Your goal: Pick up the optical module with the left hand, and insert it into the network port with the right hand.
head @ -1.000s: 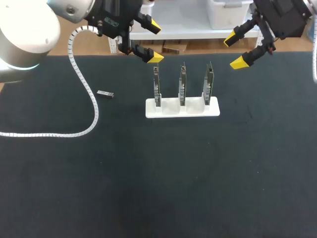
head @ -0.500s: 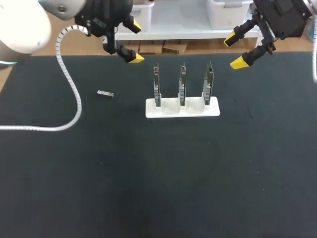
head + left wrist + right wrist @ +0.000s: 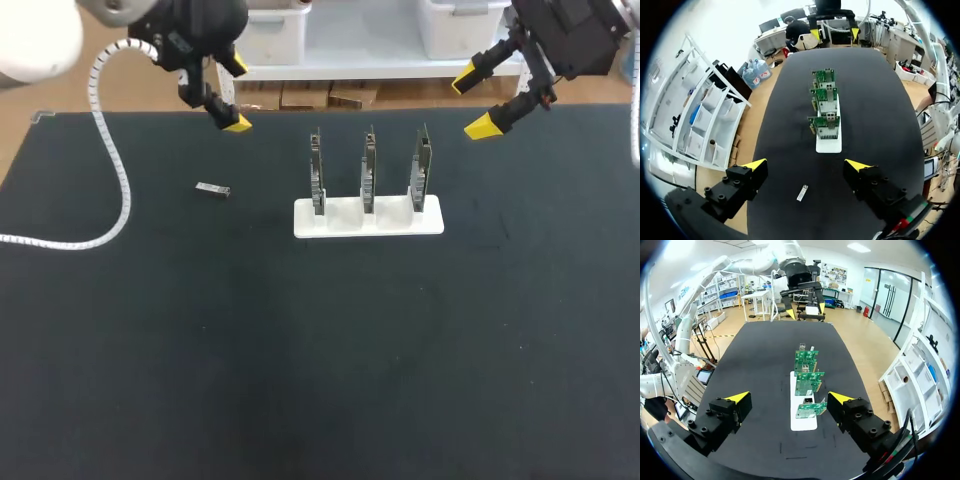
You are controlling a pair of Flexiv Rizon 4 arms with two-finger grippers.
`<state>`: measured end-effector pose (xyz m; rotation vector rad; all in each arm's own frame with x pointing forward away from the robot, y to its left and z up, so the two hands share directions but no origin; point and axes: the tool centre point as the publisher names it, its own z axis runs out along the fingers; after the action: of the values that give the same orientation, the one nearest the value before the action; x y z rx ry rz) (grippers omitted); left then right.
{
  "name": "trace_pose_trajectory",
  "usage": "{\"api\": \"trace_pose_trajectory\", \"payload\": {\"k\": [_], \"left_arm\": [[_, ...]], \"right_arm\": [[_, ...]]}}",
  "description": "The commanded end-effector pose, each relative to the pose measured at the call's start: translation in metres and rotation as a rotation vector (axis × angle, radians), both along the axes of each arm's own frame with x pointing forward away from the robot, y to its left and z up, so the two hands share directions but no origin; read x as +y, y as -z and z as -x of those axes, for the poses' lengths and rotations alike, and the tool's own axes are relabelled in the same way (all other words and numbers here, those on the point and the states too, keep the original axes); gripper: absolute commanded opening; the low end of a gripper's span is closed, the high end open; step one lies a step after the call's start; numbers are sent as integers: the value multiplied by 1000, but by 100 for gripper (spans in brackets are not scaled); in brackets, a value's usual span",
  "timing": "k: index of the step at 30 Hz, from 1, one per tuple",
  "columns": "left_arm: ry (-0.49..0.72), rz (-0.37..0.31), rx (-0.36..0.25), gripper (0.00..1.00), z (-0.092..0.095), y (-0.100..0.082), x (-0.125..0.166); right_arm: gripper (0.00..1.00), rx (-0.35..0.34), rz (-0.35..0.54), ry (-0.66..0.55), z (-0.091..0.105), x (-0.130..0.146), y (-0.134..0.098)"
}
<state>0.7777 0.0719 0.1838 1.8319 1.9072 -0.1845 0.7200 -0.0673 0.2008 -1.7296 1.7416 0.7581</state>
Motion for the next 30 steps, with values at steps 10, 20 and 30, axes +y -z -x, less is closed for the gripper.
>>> {"api": "trace_pose_trajectory", "payload": {"k": [10, 20, 30], "left_arm": [[-46, -23, 27, 100, 4, 9, 18], [-46, -23, 27, 100, 4, 9, 18], [-53, -89, 23, 100, 3, 18, 25]], "right_arm": [[100, -1, 2, 3, 1, 0, 0], [100, -1, 2, 3, 1, 0, 0], [100, -1, 2, 3, 1, 0, 0]]}}
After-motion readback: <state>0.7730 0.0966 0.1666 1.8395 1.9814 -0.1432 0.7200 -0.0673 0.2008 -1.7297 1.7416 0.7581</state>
